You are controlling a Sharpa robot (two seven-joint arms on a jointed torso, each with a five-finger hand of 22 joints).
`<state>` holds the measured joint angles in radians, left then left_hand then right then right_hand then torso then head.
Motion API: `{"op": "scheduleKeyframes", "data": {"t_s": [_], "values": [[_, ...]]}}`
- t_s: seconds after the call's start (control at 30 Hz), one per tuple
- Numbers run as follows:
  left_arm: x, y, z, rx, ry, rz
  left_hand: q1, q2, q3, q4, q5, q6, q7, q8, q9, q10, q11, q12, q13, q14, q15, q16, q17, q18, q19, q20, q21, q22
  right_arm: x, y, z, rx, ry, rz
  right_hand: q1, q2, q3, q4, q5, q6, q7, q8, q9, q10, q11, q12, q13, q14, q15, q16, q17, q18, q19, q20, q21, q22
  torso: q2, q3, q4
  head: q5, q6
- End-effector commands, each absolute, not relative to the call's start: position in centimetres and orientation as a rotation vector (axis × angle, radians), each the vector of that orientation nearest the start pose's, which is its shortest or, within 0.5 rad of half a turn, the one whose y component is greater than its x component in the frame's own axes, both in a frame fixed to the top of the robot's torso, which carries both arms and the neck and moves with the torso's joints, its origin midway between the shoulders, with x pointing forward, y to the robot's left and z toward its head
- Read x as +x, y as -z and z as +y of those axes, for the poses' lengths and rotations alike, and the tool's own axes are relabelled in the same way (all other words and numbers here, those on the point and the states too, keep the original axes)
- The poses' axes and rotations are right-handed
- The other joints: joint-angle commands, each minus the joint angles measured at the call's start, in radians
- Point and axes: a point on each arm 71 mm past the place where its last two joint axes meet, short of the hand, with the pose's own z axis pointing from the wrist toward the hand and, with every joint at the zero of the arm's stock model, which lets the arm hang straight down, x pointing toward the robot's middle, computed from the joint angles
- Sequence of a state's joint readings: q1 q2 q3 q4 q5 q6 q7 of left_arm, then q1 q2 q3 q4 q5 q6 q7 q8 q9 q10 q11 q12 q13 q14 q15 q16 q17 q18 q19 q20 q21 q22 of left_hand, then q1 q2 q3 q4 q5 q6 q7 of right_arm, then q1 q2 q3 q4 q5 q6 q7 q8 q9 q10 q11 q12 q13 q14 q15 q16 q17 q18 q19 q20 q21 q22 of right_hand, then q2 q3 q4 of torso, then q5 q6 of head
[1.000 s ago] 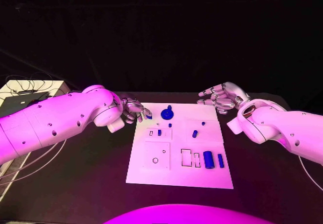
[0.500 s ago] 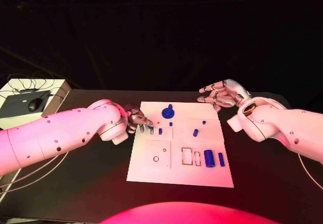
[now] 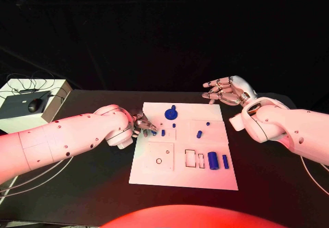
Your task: Assemble the parts on the task board
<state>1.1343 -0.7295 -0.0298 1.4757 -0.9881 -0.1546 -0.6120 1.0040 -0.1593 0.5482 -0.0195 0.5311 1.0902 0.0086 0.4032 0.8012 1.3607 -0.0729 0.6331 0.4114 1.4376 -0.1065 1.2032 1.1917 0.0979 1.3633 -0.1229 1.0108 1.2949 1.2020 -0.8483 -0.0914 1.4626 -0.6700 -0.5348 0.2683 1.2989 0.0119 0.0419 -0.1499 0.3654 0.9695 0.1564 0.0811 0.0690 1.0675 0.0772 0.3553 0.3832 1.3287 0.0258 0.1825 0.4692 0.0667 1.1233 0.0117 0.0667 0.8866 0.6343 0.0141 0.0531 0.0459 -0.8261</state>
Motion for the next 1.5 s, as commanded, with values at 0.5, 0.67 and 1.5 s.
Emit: {"op": "scheduleKeyframes", "data": {"t_s": [0.5, 0.67, 1.5], "values": [[48.05, 25.52, 17.73, -0.424, 0.383, 2.211, 0.006, 0.017, 0.176, -0.176, 0.004, -0.004, 0.002, 0.006, 0.000, -0.002, 0.003, 0.003, 0.001, 0.000, -0.004, 0.006, -0.005, -0.014, 0.005, 0.001, 0.005, 0.001, 49.33, 18.55, -22.79, 0.564, -1.170, 1.407, -0.016, -0.025, 0.094, 0.014, 0.008, -0.006, 0.042, -0.013, -0.002, 0.037, 0.058, -0.245, -0.323, -0.104, 0.072, -0.117, -0.395, -0.016, -0.065, 0.073, 0.024, -0.644, 0.006, -0.0020, 0.0033, -0.005, -0.001], [48.06, 25.53, 17.62, -0.401, 0.378, 2.210, 0.008, 0.017, 0.174, -0.175, 0.003, -0.004, 0.002, 0.006, -0.001, -0.003, 0.003, 0.003, 0.001, 0.000, -0.003, 0.006, -0.006, -0.014, 0.005, 0.001, 0.005, 0.000, 49.32, 18.55, -22.80, 0.568, -1.171, 1.406, -0.018, -0.027, 0.093, 0.014, 0.007, -0.014, 0.047, -0.015, -0.002, 0.028, 0.064, -0.250, -0.323, -0.112, 0.075, -0.119, -0.397, -0.018, -0.071, 0.076, 0.026, -0.650, 0.007, -0.0031, 0.0032, -0.007, -0.001], [47.76, 25.72, 17.42, -0.319, 0.371, 2.235, 0.024, 0.015, 0.164, -0.164, 0.000, -0.007, 0.004, 0.003, -0.005, -0.008, 0.005, 0.004, -0.002, -0.003, -0.002, 0.003, -0.016, -0.013, 0.001, 0.003, -0.003, -0.004, 49.29, 18.58, -22.84, 0.569, -1.176, 1.413, -0.020, -0.023, 0.085, 0.018, 0.009, -0.017, 0.049, -0.014, -0.002, 0.017, 0.067, -0.247, -0.324, -0.120, 0.079, -0.119, -0.398, -0.015, -0.079, 0.081, 0.047, -0.689, 0.011, -0.0047, 0.0054, -0.009, -0.003]]}}
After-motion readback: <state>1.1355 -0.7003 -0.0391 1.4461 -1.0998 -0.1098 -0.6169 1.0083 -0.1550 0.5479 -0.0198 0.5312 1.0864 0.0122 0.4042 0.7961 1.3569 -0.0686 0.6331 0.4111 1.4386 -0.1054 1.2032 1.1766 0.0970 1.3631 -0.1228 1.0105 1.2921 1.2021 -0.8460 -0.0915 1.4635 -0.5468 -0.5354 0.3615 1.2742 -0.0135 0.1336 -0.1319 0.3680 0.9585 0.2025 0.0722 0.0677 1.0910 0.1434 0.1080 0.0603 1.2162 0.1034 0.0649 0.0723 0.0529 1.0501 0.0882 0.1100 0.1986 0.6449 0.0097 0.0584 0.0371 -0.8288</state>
